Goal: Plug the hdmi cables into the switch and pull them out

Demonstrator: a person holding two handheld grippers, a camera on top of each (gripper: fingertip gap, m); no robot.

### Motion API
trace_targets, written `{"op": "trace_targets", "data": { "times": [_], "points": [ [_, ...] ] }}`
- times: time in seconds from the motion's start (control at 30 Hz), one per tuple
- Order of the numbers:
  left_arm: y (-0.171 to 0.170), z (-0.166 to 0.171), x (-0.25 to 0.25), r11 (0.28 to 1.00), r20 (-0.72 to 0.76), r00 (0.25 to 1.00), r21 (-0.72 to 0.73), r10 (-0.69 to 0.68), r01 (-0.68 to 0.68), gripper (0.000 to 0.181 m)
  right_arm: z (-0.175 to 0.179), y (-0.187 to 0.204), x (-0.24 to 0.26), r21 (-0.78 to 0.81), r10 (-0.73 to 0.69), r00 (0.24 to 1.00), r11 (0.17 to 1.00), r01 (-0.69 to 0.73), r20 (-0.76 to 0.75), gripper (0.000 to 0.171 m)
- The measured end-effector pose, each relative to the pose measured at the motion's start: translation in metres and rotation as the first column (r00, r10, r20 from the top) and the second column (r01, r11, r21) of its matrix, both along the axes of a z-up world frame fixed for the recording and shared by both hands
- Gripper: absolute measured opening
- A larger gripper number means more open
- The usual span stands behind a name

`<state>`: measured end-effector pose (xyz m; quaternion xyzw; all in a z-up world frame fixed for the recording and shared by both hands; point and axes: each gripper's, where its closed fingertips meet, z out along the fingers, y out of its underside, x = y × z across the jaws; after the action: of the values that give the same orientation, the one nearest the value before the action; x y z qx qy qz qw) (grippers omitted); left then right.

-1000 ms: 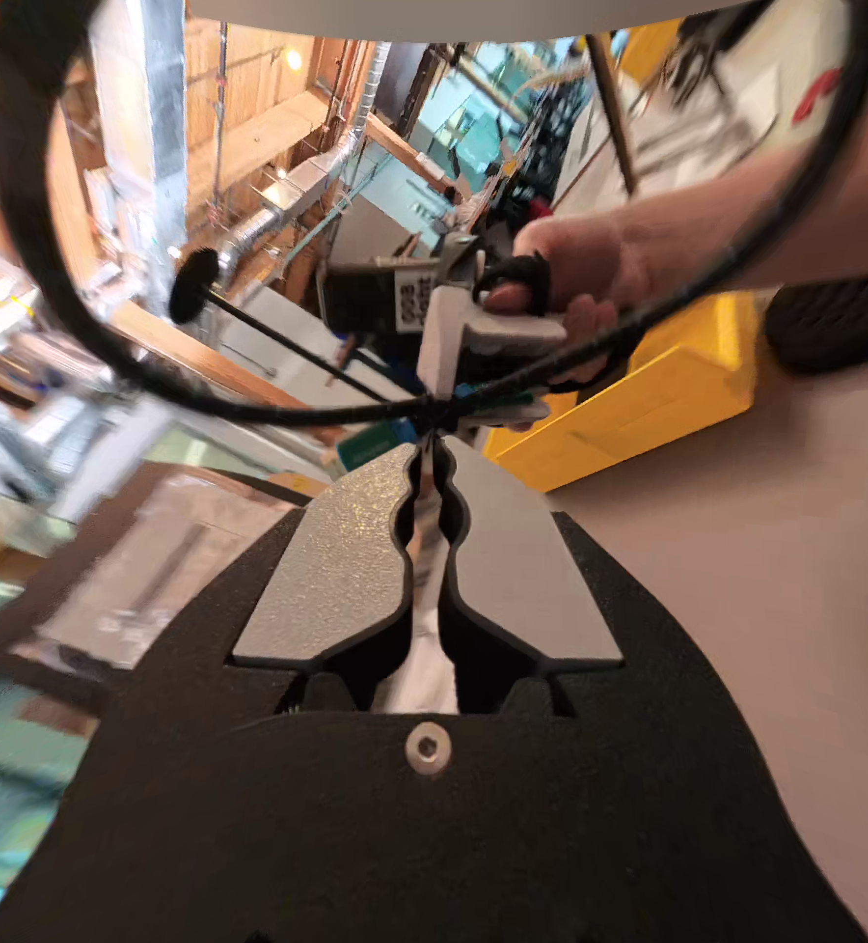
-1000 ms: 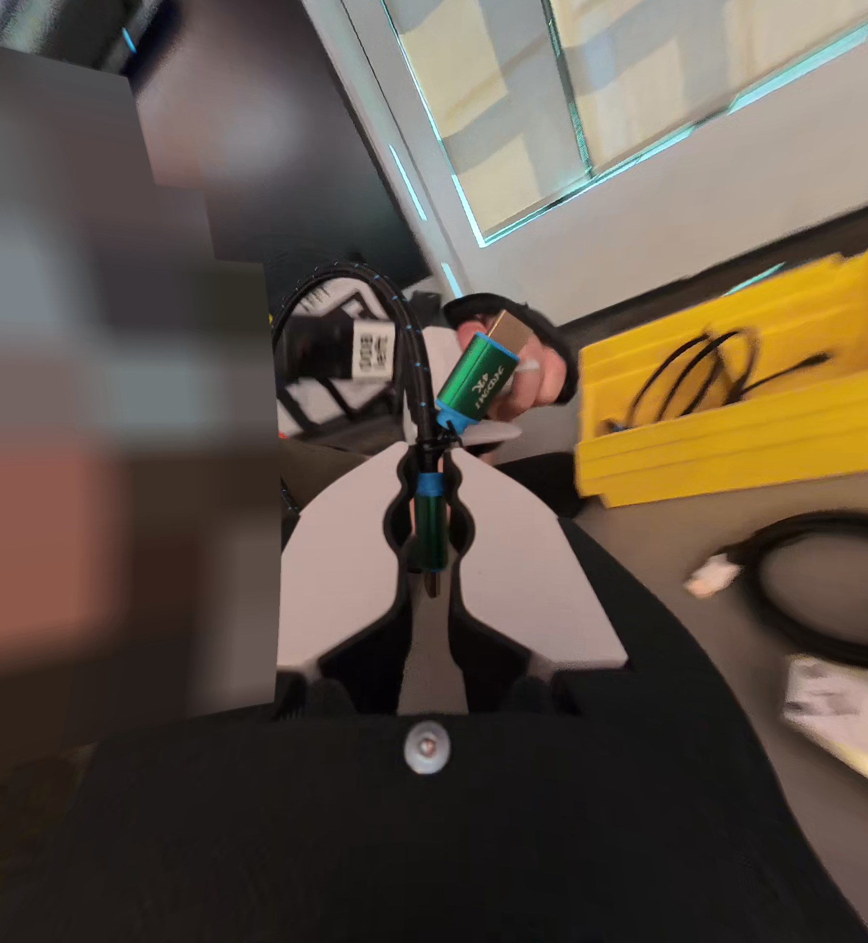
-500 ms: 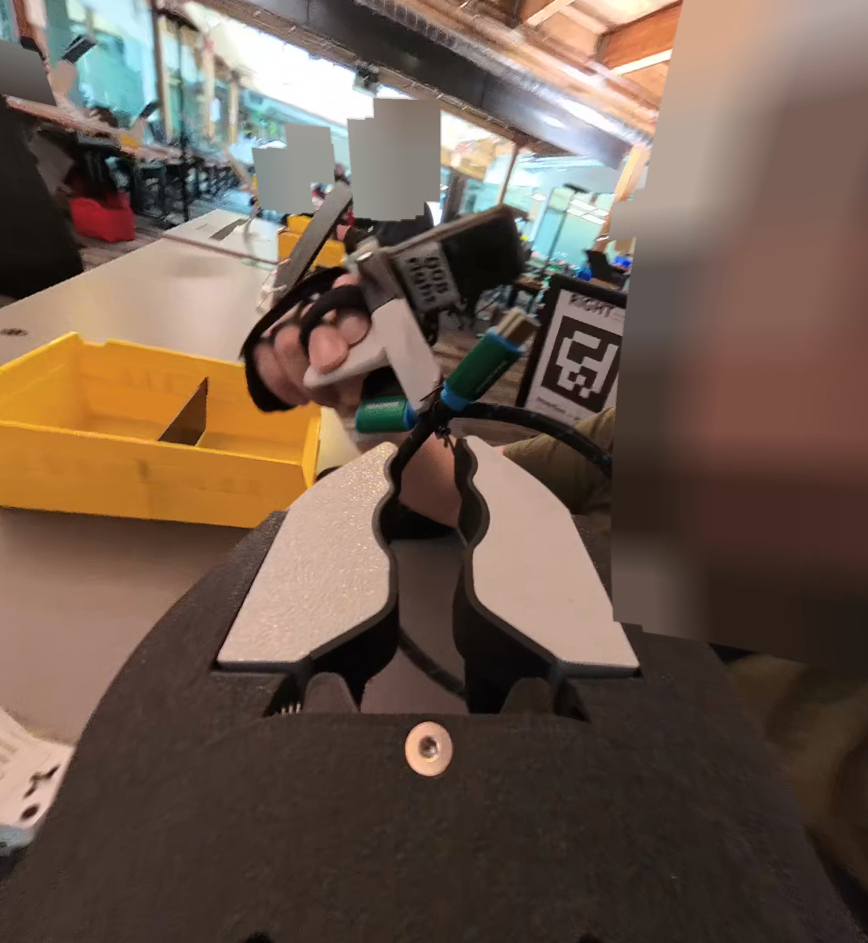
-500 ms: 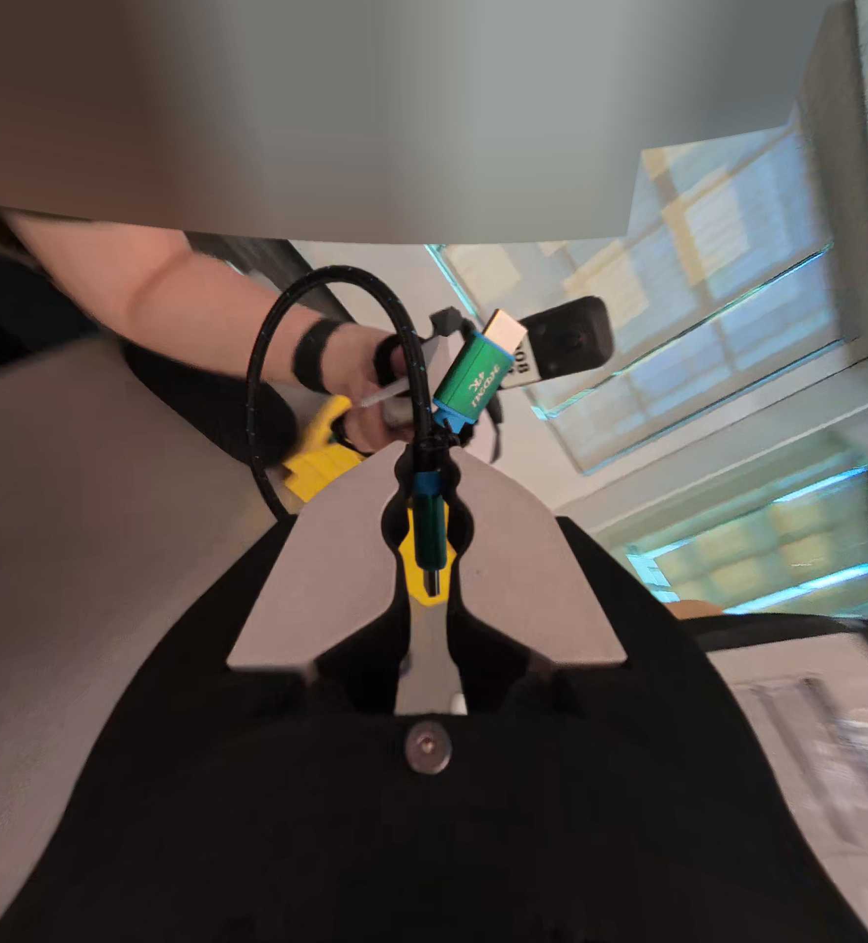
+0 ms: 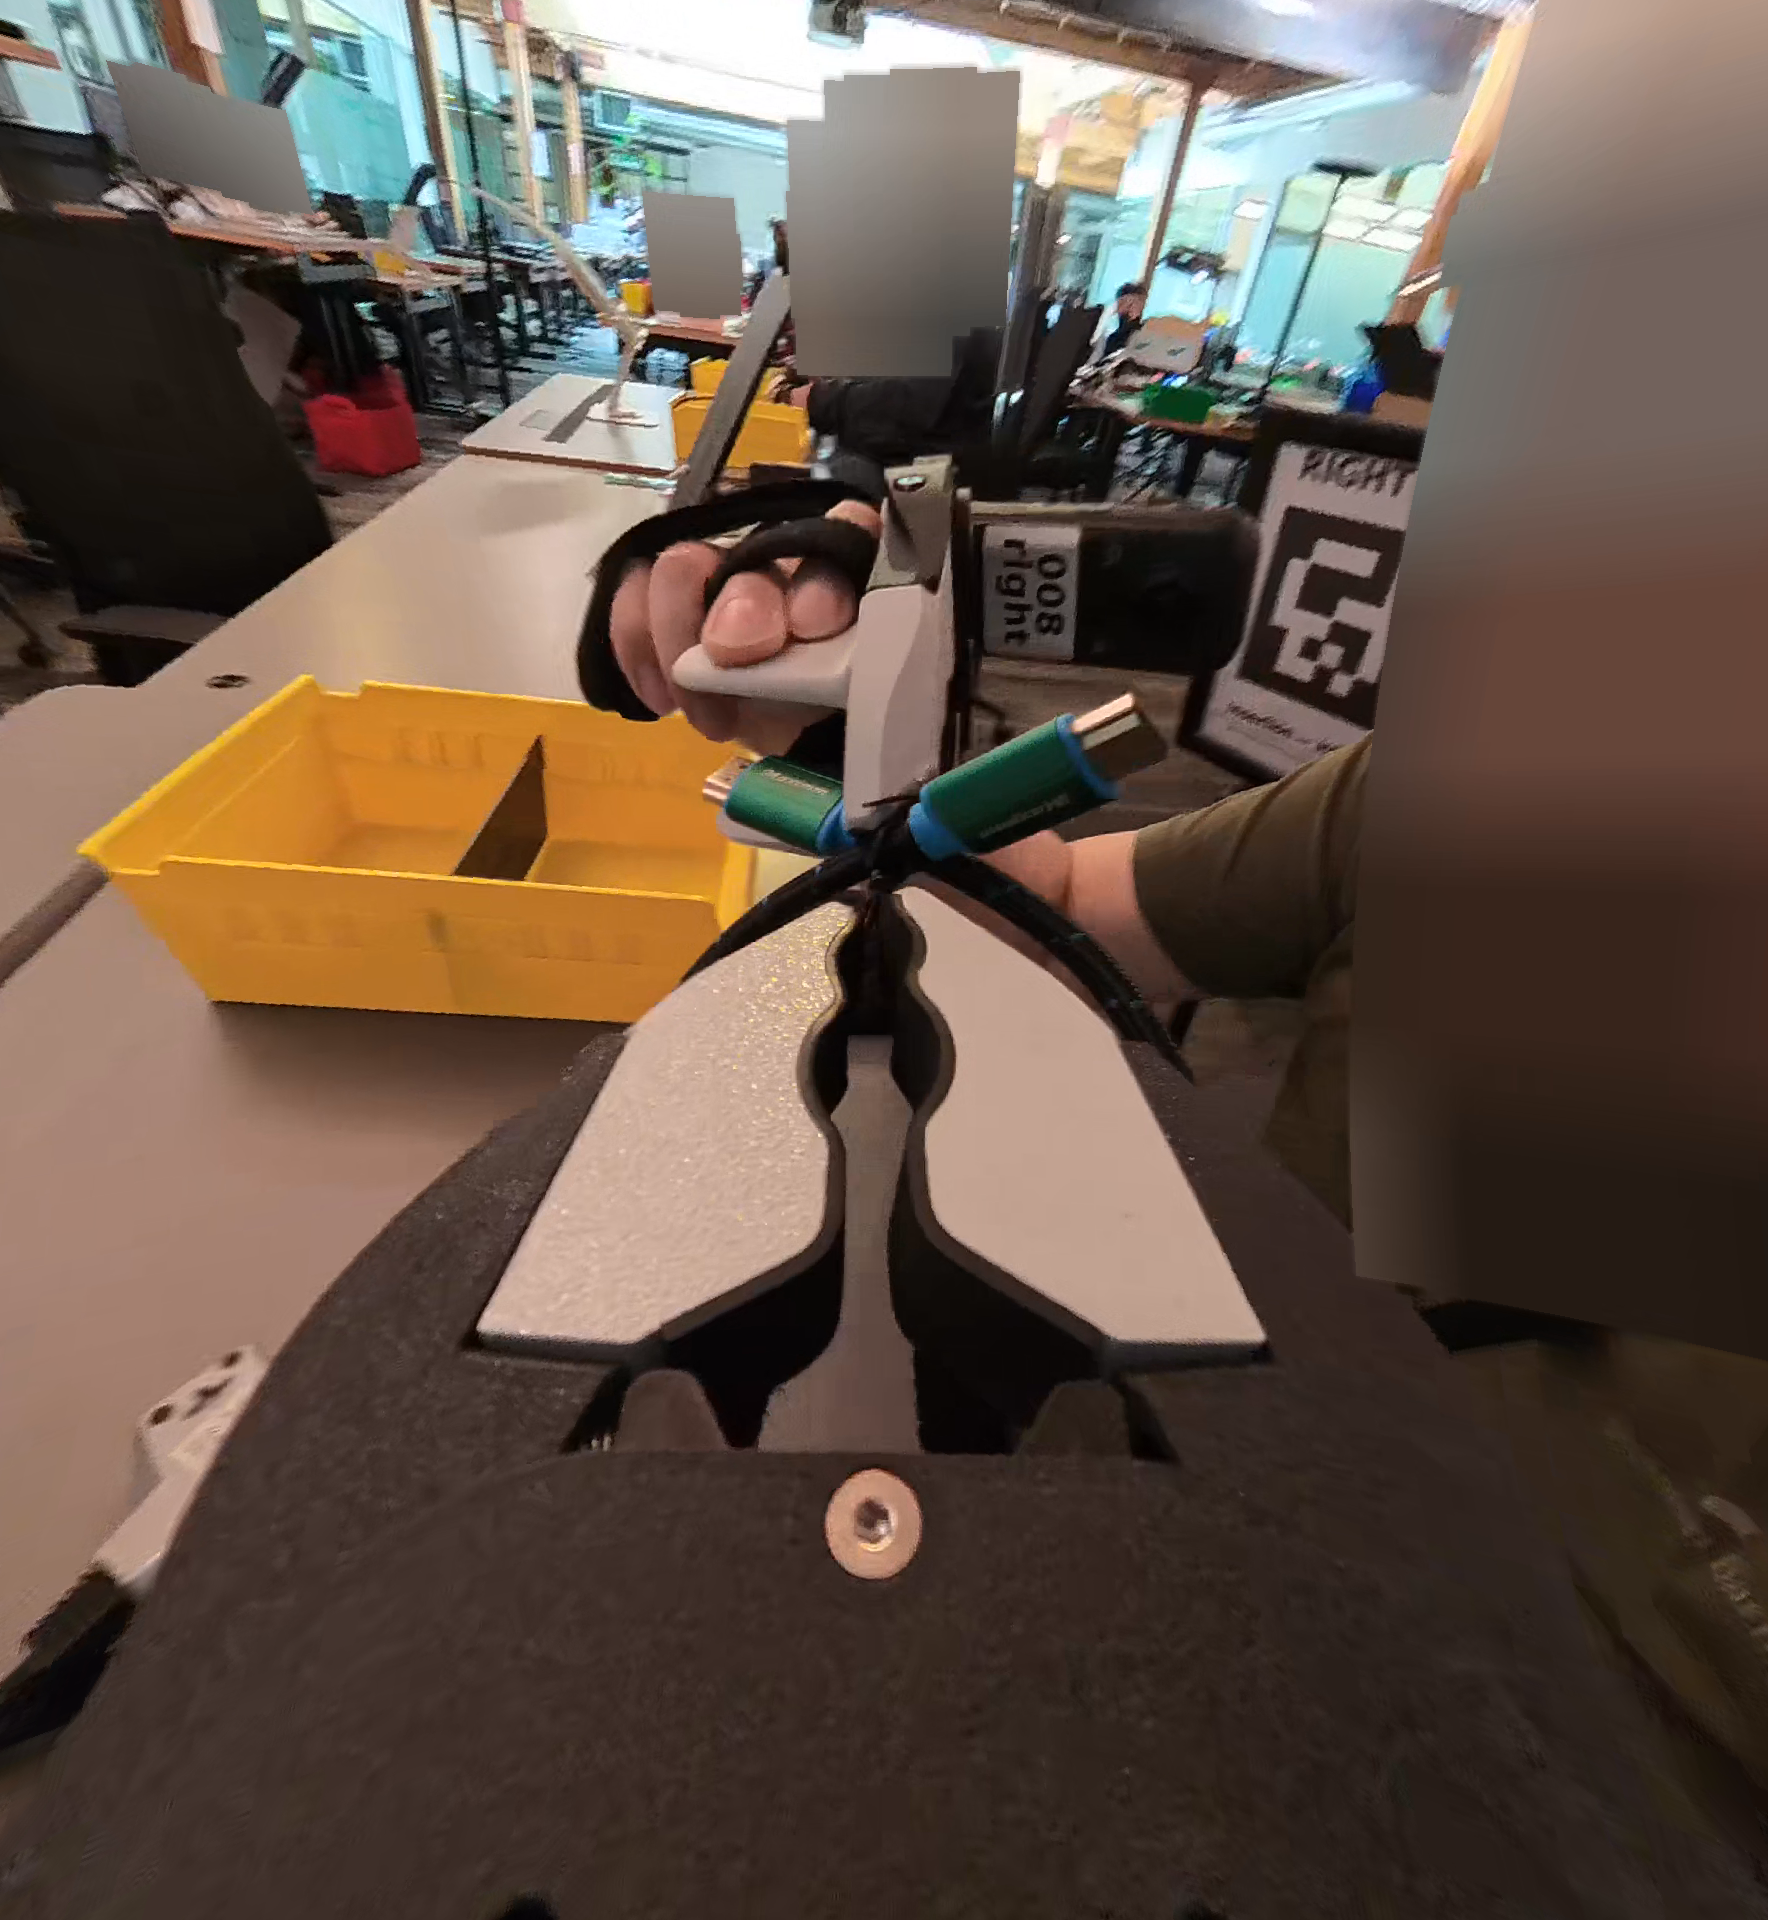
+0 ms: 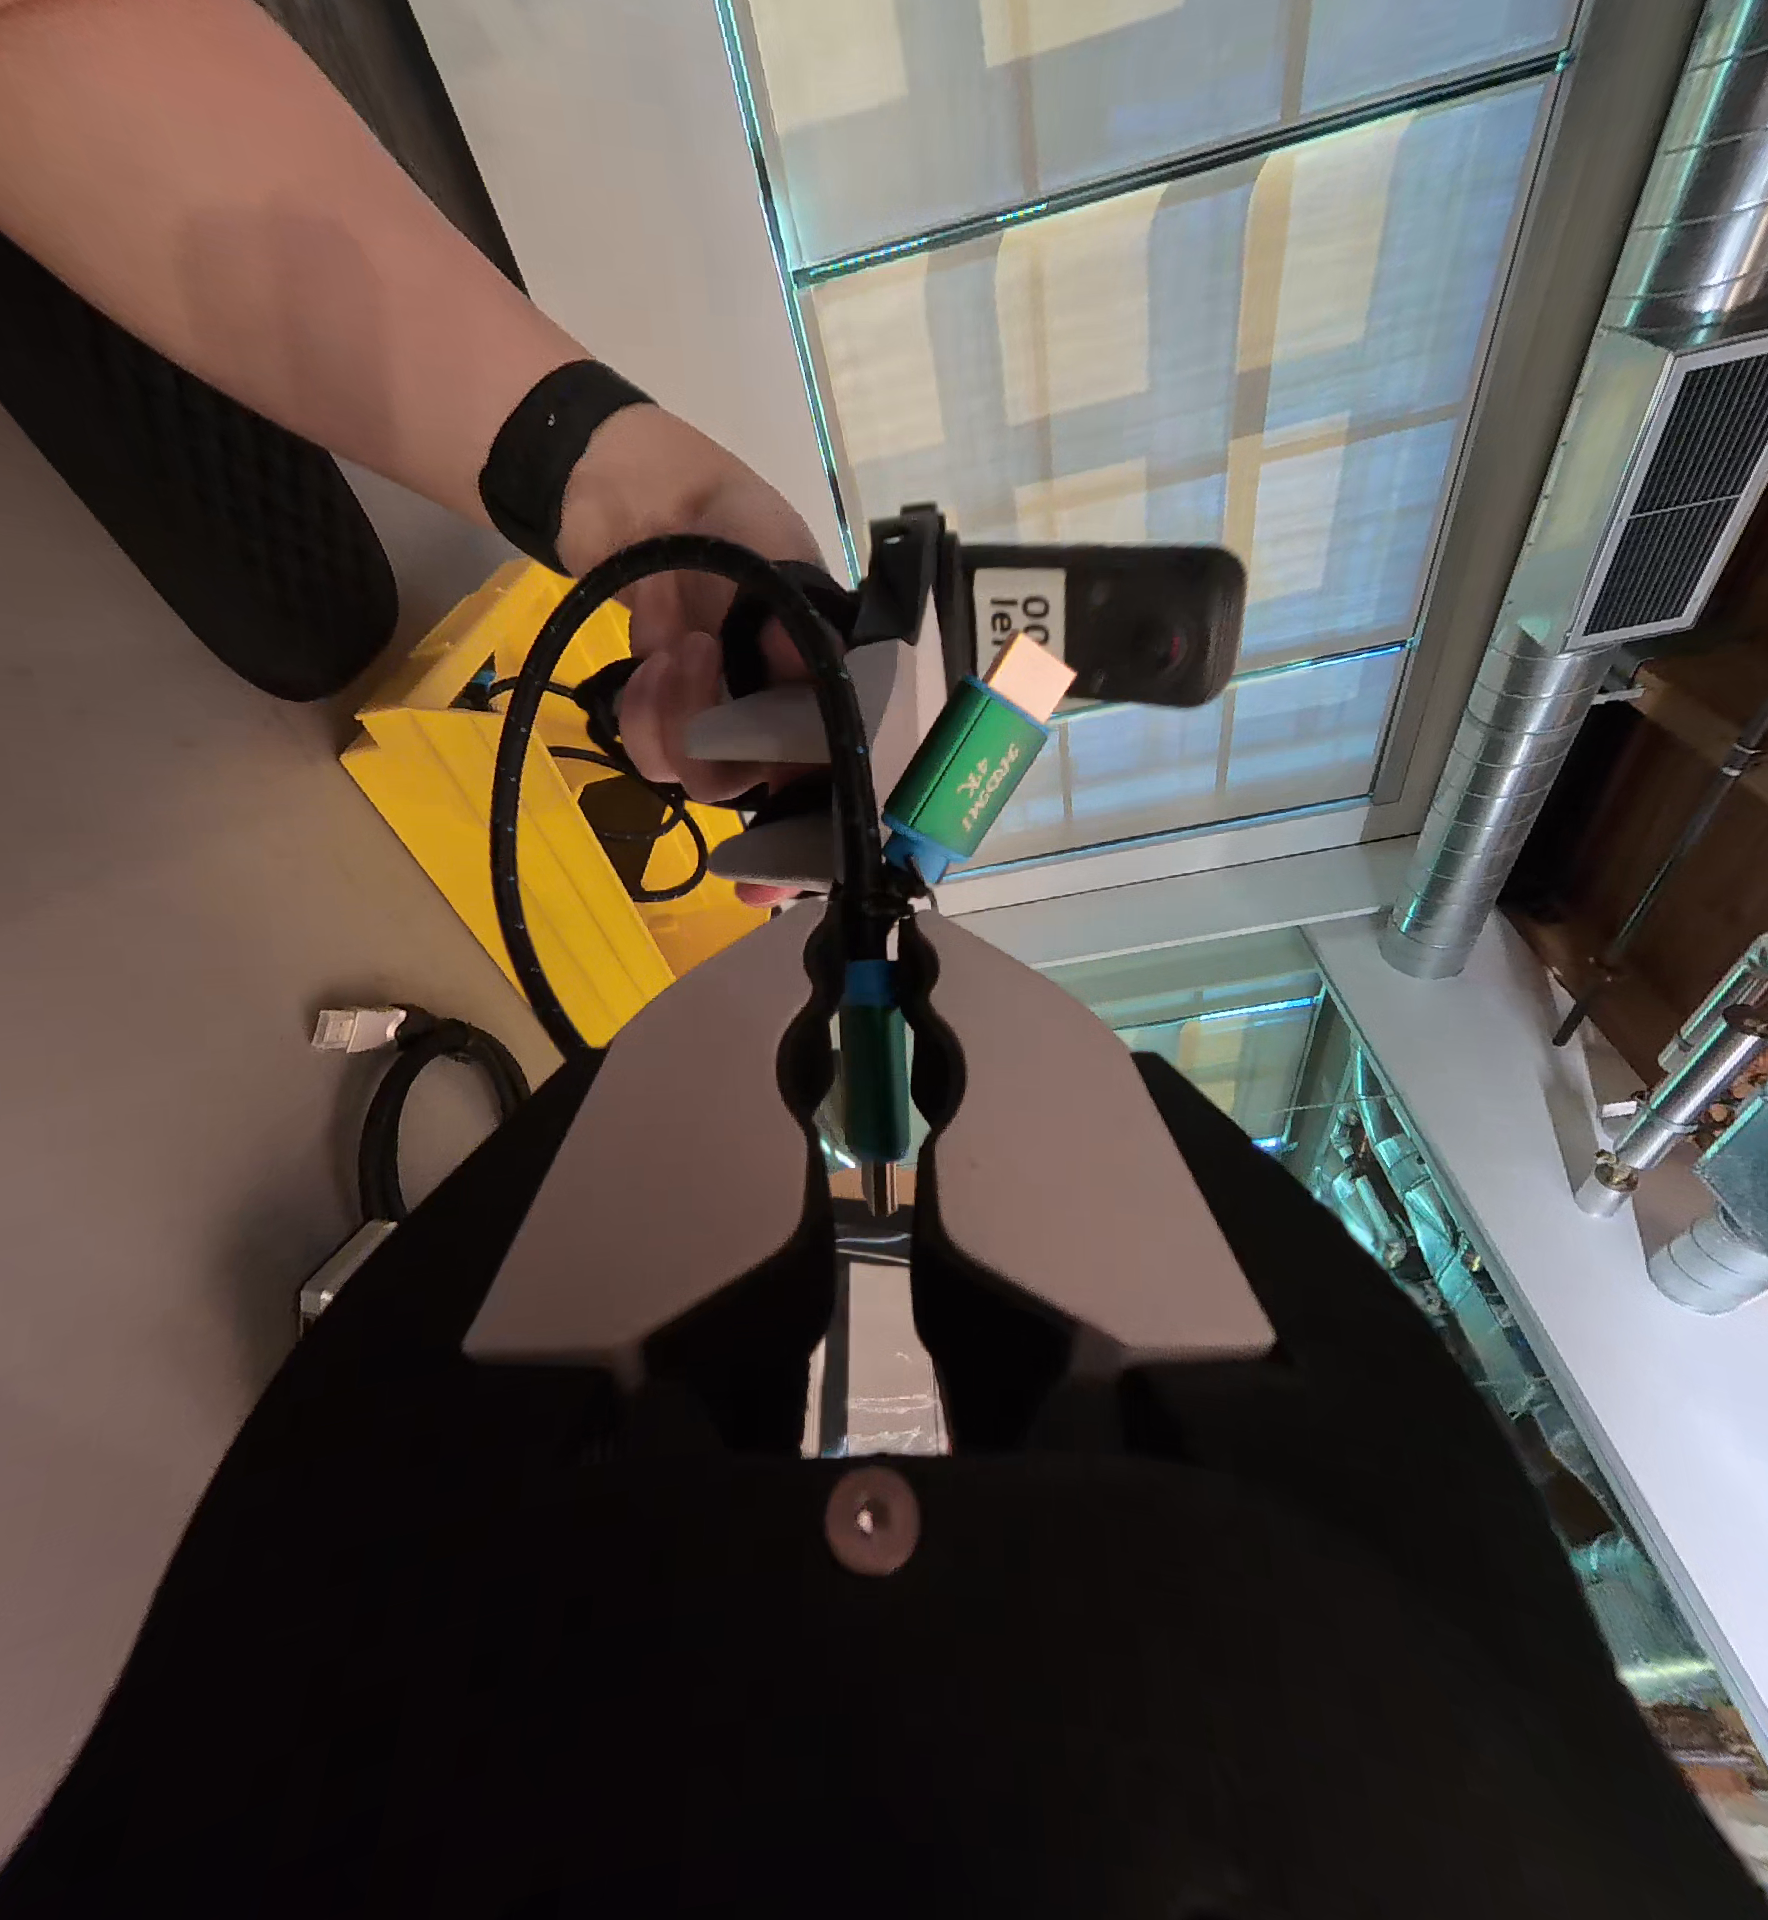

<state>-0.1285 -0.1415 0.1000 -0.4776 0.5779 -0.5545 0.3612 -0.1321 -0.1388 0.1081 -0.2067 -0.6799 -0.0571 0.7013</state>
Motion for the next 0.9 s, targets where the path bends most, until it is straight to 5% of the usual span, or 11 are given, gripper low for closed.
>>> {"op": "trace_targets", "data": {
  "times": [0.43, 0.67, 0.77, 0.9],
  "points": [
    [0.008, -0.003, 0.004, 0.998, 0.002, 0.999, 0.036, 0.048, -0.048, 0.01, -0.009, 0.012, 0.001, -0.146, 0.006, 1.0, 0.989, -0.007, -0.008, 0.01],
    [0.016, 0.002, 0.005, 0.963, 0.055, 0.988, 0.222, 0.146, -0.154, 0.003, -0.003, 0.018, 0.001, -0.325, 0.021, 0.994, 0.944, -0.054, -0.106, 0.01],
    [0.018, 0.012, 0.005, 0.91, 0.121, 0.971, 0.343, 0.205, -0.234, 0.003, 0.006, 0.019, 0.001, -0.617, 0.063, 0.969, 0.761, -0.202, -0.24, 0.01],
    [0.021, 0.017, -0.001, 0.834, 0.176, 0.957, 0.472, 0.23, -0.287, 0.002, 0.011, 0.022, -0.005, -0.883, 0.058, 0.927, 0.286, -0.372, -0.372, 0.01]
  ]
}}
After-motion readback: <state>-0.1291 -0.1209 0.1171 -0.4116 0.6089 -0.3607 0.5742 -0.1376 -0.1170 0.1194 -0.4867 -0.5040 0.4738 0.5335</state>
